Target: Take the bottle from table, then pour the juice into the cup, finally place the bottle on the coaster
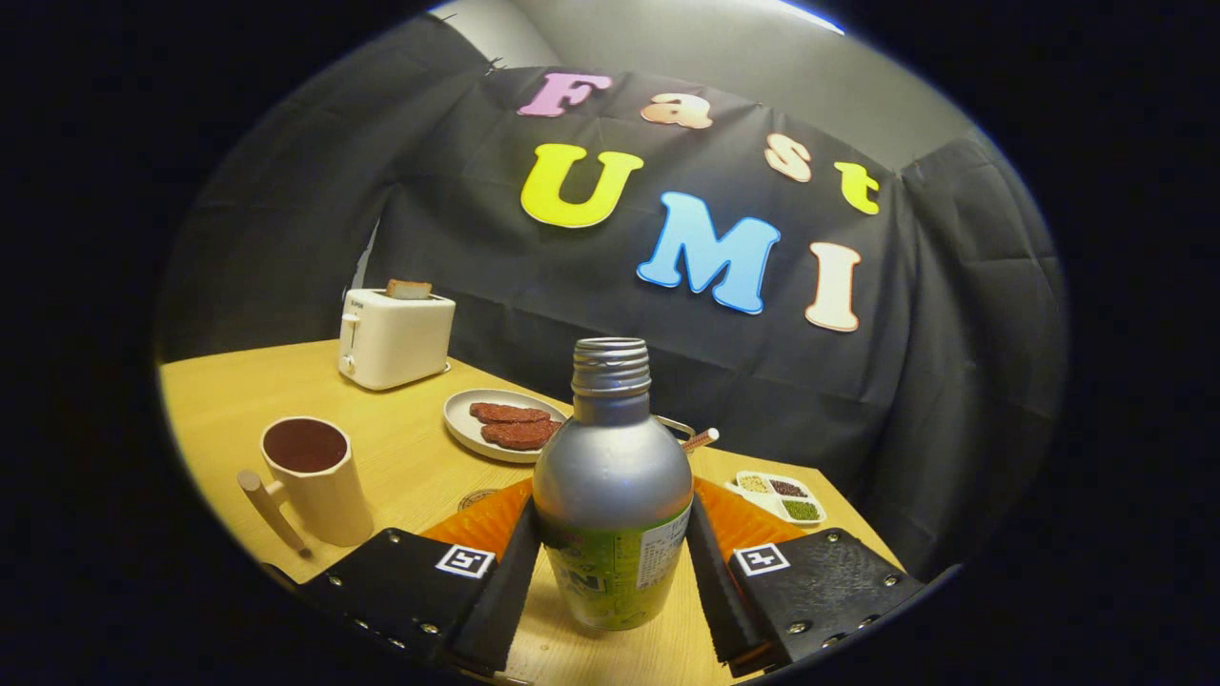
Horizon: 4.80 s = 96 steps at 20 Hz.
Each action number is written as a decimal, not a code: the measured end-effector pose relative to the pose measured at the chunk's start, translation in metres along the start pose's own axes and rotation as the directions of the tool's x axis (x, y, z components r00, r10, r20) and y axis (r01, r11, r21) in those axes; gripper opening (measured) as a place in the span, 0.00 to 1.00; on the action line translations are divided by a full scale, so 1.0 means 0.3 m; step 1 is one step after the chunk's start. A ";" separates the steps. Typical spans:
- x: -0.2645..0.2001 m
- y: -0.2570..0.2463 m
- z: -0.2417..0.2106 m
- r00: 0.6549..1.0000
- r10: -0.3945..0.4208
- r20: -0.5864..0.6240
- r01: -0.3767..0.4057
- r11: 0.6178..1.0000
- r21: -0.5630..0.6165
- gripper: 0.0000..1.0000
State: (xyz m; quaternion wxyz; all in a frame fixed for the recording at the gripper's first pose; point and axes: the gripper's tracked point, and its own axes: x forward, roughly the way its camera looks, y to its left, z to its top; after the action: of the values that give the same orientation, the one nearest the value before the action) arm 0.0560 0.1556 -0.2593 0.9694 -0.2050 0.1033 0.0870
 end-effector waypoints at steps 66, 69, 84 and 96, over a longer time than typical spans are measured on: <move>0.195 0.287 0.148 0.972 0.234 -0.006 -0.030 0.100 -0.995 0.76; 0.197 0.268 0.158 0.973 0.232 -0.003 -0.023 0.083 -0.996 0.76; 0.207 0.262 0.261 0.965 0.260 0.040 0.030 0.042 -0.999 0.76; 0.206 0.218 0.332 0.960 0.270 0.069 0.072 0.001 -0.997 0.76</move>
State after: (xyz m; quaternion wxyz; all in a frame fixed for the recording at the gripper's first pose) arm 0.1181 0.2637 -0.2097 0.5378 -0.8066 -0.0924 0.2271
